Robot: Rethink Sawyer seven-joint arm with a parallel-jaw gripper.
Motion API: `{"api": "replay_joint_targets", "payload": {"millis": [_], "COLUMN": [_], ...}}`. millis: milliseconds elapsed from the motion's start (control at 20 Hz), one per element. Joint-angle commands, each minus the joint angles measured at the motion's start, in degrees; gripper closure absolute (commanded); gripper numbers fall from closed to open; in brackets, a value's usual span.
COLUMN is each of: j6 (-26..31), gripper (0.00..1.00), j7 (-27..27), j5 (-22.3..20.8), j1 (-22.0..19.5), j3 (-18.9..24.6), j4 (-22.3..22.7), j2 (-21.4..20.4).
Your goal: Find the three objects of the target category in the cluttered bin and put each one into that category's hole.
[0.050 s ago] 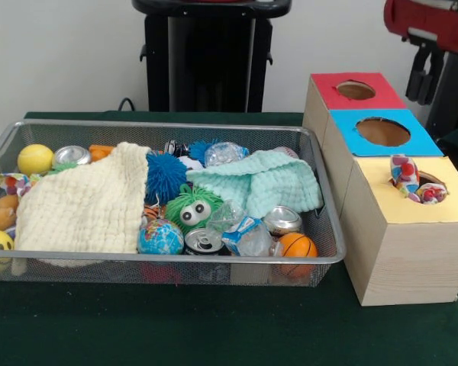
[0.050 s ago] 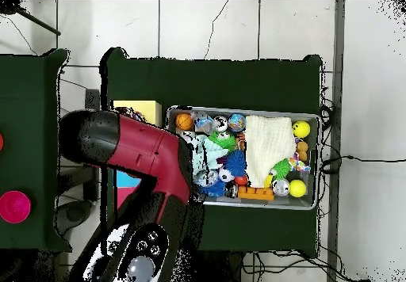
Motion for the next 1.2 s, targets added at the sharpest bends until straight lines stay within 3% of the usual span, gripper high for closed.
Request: {"api": "replay_joint_targets", "payload": {"millis": [50,650,800,950,1200], "j6": [-6.75,-10.62,-12.35,-10.64,-6.19], "gripper": [1.0,1.0,1.0,1.0,1.0], "j7": [4.09,5.71,8.2,11.7,14.14], "j5": [-0.98,-2.11,-1.31,-1.06,-0.5], "j1": [-5.21,-6.42,-5.53,-3.72,-2.3], "j3": [6.65,9.76,9.82,7.72,5.74], "j4": [10.61,7.02,6.04,3.48,1.66], "j2": [0.69,7.28,9.24,11.16,10.93]}}
